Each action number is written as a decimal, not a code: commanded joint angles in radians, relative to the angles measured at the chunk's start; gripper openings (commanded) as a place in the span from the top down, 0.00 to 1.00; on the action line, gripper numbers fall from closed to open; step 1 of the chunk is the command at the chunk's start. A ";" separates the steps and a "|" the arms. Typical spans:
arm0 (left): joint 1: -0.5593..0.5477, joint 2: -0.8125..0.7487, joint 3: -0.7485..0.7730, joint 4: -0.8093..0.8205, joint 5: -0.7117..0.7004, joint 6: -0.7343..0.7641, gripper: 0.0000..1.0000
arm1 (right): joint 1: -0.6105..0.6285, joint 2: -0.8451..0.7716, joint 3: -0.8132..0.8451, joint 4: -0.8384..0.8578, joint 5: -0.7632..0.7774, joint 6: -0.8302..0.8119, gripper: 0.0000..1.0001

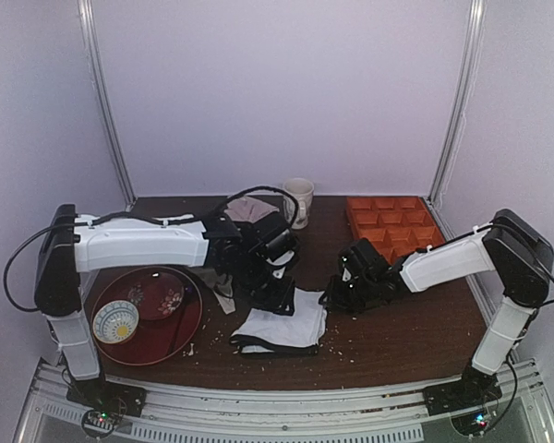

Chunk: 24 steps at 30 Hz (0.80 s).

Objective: Roll the underwear
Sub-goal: Pick up the underwear from the center of the board.

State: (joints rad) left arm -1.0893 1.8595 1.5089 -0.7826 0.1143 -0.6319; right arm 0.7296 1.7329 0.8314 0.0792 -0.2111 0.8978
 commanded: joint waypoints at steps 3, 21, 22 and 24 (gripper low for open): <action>-0.041 0.046 0.063 -0.022 -0.032 -0.036 0.52 | -0.005 0.019 -0.022 -0.024 -0.007 0.006 0.93; -0.155 0.170 0.122 0.006 -0.153 -0.147 0.47 | -0.006 0.033 -0.024 -0.016 -0.016 0.053 1.00; -0.164 0.179 0.126 0.009 -0.165 -0.153 0.47 | -0.006 0.035 -0.024 -0.015 -0.016 0.055 1.00; -0.181 0.198 0.140 0.010 -0.192 -0.161 0.47 | -0.005 0.040 -0.026 -0.009 -0.019 0.058 1.00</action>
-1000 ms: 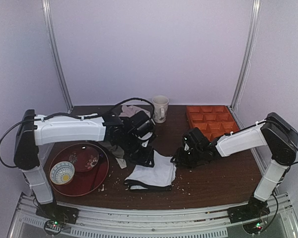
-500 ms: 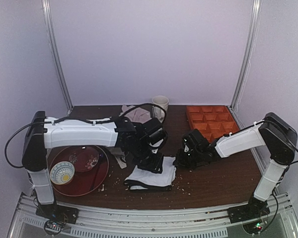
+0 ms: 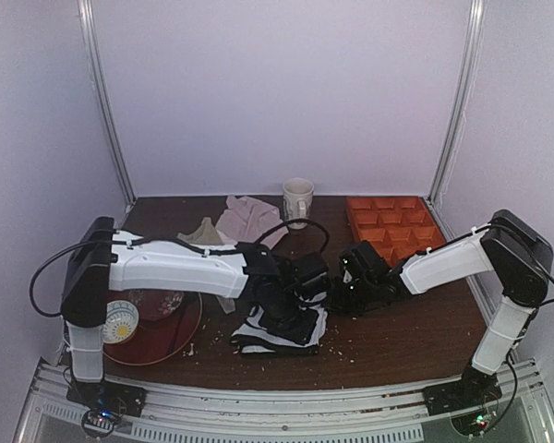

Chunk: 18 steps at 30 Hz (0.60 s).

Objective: Roll the underwear
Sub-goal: Pick up the underwear from the center of the board.

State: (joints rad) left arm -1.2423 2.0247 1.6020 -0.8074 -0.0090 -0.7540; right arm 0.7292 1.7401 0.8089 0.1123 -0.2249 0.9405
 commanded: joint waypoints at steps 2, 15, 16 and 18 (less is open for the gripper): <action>-0.037 0.054 0.063 0.035 -0.086 -0.044 0.47 | -0.005 0.039 -0.006 -0.035 -0.005 0.018 1.00; -0.051 0.136 0.119 0.053 -0.132 -0.075 0.47 | -0.005 0.035 -0.017 -0.041 -0.006 0.004 1.00; -0.051 0.142 0.125 0.053 -0.131 -0.074 0.47 | -0.005 0.038 -0.017 -0.040 -0.005 0.004 1.00; -0.053 0.154 0.133 0.053 -0.129 -0.075 0.47 | -0.005 0.040 -0.017 -0.038 -0.006 0.006 1.00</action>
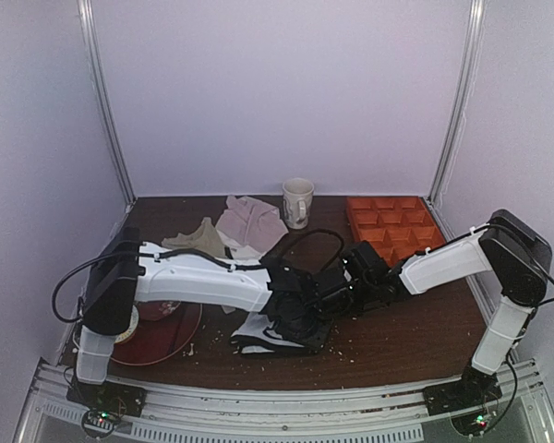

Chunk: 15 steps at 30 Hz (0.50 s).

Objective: Roll the underwear
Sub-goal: Pick up the underwear from the center of the board.

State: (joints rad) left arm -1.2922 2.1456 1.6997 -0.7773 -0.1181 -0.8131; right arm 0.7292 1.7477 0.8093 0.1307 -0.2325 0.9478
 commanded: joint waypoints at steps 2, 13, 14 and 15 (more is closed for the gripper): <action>-0.007 0.042 0.038 0.023 -0.018 -0.017 0.47 | -0.004 0.035 -0.017 -0.053 -0.001 -0.001 1.00; -0.020 0.072 0.053 0.023 -0.016 -0.025 0.47 | -0.009 0.052 -0.014 -0.048 0.000 -0.002 1.00; -0.022 0.077 0.057 0.023 -0.013 -0.027 0.47 | -0.010 0.053 -0.013 -0.047 -0.001 -0.003 1.00; -0.022 0.082 0.059 0.021 -0.007 -0.028 0.47 | -0.010 0.053 -0.012 -0.045 -0.001 -0.004 1.00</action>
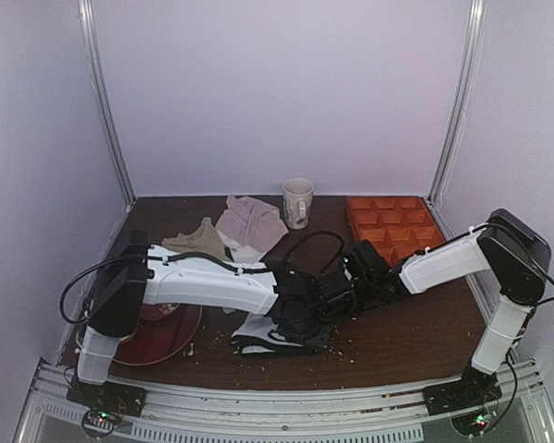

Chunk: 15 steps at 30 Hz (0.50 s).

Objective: Roll the underwear
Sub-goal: Pick up the underwear from the center of the board.

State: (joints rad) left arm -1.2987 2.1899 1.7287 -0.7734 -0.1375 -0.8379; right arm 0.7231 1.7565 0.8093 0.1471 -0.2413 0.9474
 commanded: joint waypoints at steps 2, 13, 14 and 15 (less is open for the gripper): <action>-0.017 0.041 0.025 0.019 0.013 -0.014 0.48 | -0.004 0.048 -0.013 -0.053 0.005 -0.007 1.00; -0.034 -0.053 -0.118 0.093 -0.126 -0.096 0.50 | -0.021 0.074 -0.098 0.156 -0.109 0.079 1.00; -0.037 -0.067 -0.135 0.113 -0.132 -0.095 0.49 | -0.027 0.079 -0.108 0.178 -0.118 0.085 1.00; -0.037 -0.073 -0.143 0.123 -0.134 -0.095 0.49 | -0.030 0.084 -0.114 0.193 -0.124 0.088 1.00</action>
State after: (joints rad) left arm -1.3209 2.1757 1.6428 -0.7090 -0.2203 -0.9043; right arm 0.7052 1.7840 0.7521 0.3244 -0.3145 0.9928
